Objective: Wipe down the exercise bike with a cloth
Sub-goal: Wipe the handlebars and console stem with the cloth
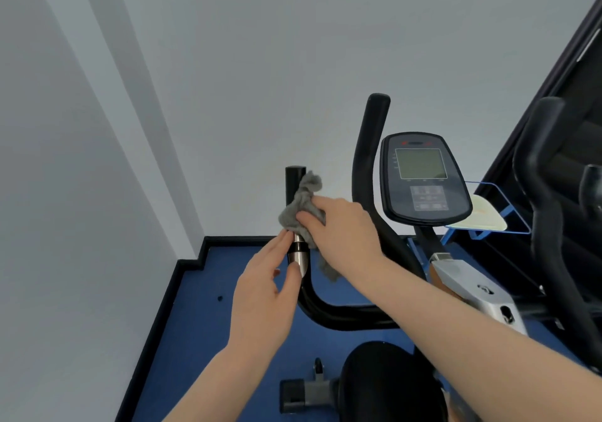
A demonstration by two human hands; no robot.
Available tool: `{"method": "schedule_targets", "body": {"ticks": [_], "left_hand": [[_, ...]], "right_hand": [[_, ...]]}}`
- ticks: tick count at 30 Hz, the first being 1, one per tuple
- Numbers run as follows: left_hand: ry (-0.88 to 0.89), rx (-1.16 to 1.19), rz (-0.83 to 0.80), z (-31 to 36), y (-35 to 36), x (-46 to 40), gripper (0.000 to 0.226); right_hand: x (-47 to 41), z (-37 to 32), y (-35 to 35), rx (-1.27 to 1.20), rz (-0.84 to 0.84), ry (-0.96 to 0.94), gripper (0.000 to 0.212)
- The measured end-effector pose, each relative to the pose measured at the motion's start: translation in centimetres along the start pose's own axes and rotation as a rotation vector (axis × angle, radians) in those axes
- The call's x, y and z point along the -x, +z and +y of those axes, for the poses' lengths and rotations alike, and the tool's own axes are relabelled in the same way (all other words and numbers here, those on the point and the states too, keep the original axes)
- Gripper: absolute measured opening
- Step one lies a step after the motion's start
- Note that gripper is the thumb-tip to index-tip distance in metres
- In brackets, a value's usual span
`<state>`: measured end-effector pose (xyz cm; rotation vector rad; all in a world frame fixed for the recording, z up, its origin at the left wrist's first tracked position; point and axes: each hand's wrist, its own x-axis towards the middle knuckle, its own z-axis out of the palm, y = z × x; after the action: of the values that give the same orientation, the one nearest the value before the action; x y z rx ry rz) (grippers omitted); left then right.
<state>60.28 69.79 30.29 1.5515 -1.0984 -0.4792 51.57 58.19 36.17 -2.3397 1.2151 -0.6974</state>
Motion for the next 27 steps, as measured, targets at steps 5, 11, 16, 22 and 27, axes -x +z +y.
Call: {"method": "schedule_targets", "body": {"ticks": [5,11,16,22,27], "left_hand": [[-0.021,-0.009,0.045,0.4,0.4,0.1,0.048],[0.006,-0.034,0.038,0.2,0.0,0.5,0.046],[-0.007,-0.023,0.051,0.1,0.2,0.5,0.045],[0.002,-0.014,0.054,-0.1,0.0,0.4,0.043],[0.000,-0.023,0.026,-0.2,-0.2,0.4,0.044]], "right_hand": [[-1.5,-0.1,-0.8,-0.013,0.017,0.058,0.029],[0.7,0.3,0.3,0.046,-0.008,0.052,0.032],[-0.9,-0.9,0.0,0.036,0.105,0.052,0.030],[0.2,0.1,-0.9,0.157,-0.087,0.020,0.036],[-0.5,-0.8,0.1,0.095,0.063,0.066,0.032]]}}
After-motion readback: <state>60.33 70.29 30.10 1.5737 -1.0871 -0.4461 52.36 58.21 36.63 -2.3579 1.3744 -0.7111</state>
